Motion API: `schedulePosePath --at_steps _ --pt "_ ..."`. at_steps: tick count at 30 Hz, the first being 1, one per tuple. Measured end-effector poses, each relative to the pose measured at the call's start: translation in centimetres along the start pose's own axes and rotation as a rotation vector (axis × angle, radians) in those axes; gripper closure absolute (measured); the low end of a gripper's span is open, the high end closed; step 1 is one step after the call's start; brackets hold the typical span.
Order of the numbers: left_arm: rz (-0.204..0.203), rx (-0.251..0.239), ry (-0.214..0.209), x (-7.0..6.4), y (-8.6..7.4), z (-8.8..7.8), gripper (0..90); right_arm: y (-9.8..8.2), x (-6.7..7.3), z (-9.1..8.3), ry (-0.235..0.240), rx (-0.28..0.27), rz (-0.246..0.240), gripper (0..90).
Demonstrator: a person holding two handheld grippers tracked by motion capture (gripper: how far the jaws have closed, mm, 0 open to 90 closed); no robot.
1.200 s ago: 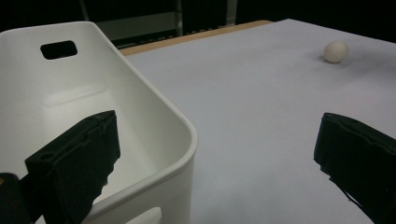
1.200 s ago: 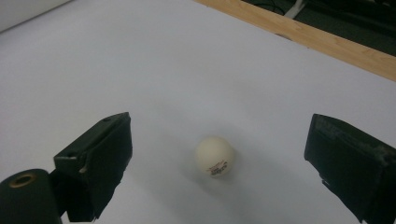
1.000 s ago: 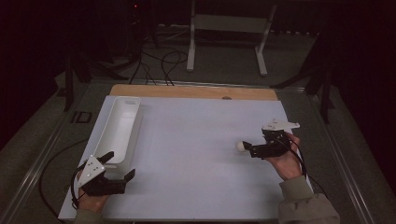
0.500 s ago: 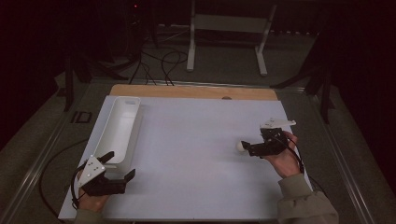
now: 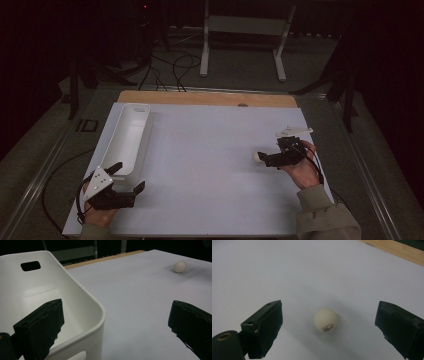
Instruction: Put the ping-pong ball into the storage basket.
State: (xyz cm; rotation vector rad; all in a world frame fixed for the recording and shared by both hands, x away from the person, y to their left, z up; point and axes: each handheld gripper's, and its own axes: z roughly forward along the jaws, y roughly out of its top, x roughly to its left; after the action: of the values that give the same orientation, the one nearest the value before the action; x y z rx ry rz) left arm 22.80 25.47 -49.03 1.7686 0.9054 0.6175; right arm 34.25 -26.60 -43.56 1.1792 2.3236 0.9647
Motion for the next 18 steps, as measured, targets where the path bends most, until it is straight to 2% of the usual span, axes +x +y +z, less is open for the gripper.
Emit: schedulePosePath --at_steps 18 --pt "0.002 0.001 0.003 -0.03 -0.01 0.02 0.8 -0.02 0.0 1.05 0.01 0.041 -0.008 7.1"
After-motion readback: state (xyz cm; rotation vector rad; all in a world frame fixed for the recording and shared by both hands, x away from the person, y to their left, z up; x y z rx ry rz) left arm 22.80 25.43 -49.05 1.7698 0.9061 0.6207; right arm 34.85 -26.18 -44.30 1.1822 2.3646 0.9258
